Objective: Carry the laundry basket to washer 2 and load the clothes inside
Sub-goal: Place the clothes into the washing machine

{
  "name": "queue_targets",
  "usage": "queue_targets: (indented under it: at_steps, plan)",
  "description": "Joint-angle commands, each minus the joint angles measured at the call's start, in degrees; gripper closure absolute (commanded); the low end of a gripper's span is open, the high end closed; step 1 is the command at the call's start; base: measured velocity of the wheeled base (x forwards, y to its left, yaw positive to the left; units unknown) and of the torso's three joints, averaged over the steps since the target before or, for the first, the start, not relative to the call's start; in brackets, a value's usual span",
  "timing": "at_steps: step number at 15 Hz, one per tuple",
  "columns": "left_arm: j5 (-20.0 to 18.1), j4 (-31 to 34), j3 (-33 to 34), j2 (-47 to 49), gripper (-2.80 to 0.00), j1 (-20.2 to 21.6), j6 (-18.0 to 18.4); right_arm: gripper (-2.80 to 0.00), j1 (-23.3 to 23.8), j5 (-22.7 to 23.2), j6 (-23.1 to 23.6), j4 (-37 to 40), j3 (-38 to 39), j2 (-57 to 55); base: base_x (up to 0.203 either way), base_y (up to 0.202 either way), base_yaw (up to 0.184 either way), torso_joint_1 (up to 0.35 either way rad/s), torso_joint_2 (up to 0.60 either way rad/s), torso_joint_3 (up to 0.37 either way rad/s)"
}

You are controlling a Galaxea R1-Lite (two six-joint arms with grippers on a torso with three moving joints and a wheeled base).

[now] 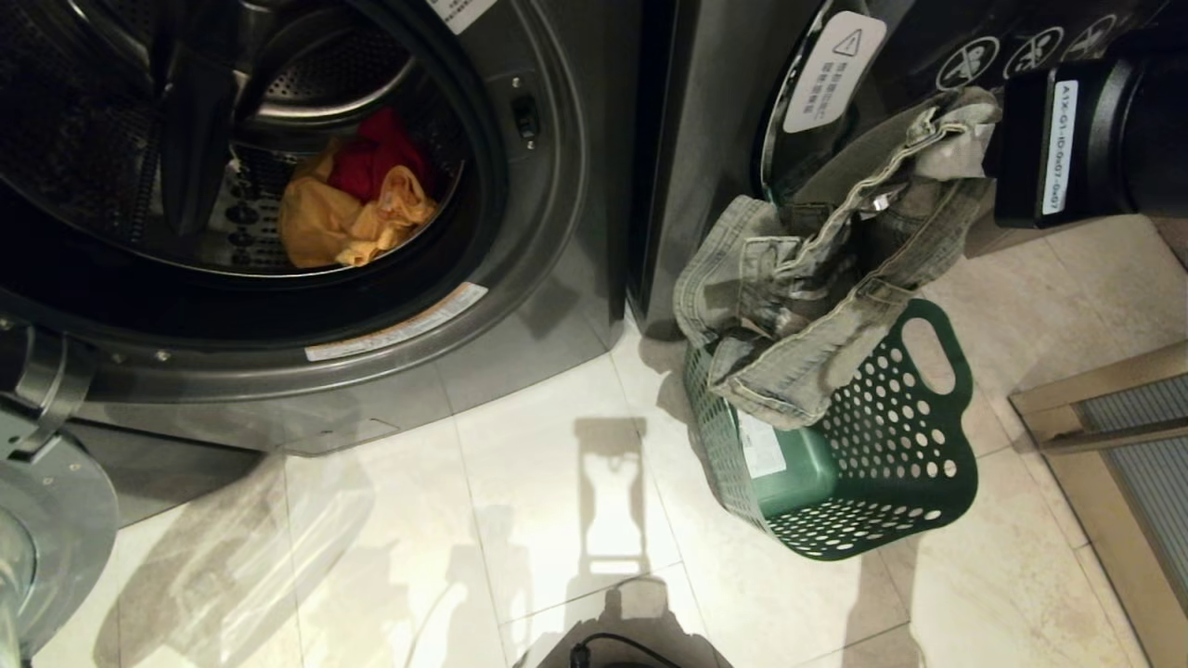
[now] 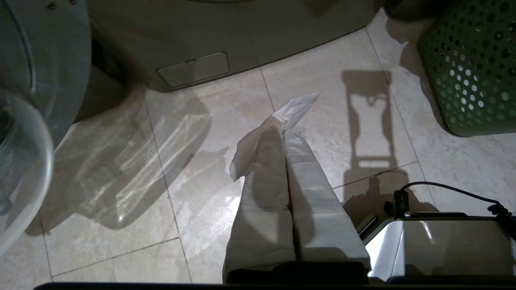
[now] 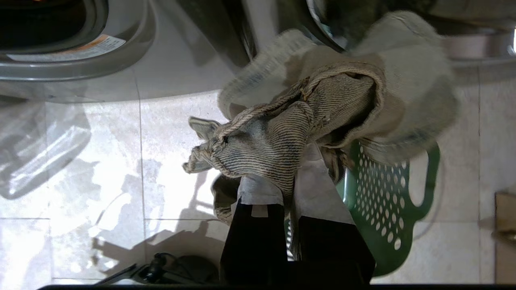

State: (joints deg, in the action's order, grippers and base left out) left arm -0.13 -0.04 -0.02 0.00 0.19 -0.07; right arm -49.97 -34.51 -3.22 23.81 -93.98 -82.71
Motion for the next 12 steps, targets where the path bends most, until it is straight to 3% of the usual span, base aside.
queue_targets:
  at_steps: [1,3,12]
  plan:
    - [0.0,0.0,0.0,0.1,0.00,0.0,0.0,0.00,0.0,-0.4,2.7,-5.0,3.4,-0.5,0.001,-0.011,0.097,0.007,0.00,0.006]
    - [0.0,0.0,0.0,0.1,0.00,0.0,0.0,0.00,0.0,-0.5,4.7,-8.9,5.4,-0.6,0.001,-0.007,0.168,0.003,0.00,0.001]
    - [0.0,0.0,0.0,0.1,0.00,0.0,0.0,0.00,0.8,-0.6,4.6,-10.8,5.7,-1.8,0.000,-0.008,0.175,0.003,0.00,0.000]
